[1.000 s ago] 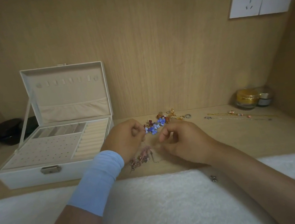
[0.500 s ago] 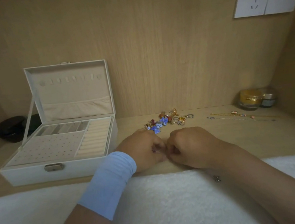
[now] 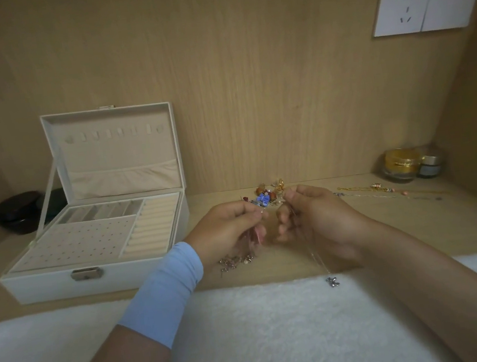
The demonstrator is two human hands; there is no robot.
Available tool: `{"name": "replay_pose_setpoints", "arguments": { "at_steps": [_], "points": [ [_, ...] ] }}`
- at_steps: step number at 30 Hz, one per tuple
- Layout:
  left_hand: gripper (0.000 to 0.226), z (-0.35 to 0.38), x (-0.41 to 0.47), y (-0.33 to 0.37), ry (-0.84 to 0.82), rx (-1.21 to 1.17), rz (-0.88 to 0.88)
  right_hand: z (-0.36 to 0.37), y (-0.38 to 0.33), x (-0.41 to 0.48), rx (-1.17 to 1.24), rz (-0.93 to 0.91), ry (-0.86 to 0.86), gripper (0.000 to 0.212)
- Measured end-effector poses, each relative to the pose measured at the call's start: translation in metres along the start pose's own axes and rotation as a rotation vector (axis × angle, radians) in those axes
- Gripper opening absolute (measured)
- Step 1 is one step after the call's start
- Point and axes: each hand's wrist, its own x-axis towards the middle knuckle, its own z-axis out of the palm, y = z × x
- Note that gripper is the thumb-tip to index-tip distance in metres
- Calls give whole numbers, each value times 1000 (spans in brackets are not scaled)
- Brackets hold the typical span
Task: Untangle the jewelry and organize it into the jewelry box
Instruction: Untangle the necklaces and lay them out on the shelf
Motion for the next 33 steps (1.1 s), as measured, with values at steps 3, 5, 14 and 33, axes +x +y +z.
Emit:
{"name": "replay_pose_setpoints", "arguments": {
  "at_steps": [3, 5, 14, 33],
  "points": [
    [17, -3, -1, 0, -69, -50, -41, -2, -2, 1, 27, 14, 16, 22],
    [20, -4, 0, 1, -98, -107, -71, -4, -2, 2, 13, 11, 68, 23],
    [23, -7, 5, -7, 24, 224, -91, -8, -1, 4, -87, 9, 79, 18],
    [17, -9, 2, -4, 121, 384, 58, -30, 8, 10, -861, -162, -50, 20]
  ]
}}
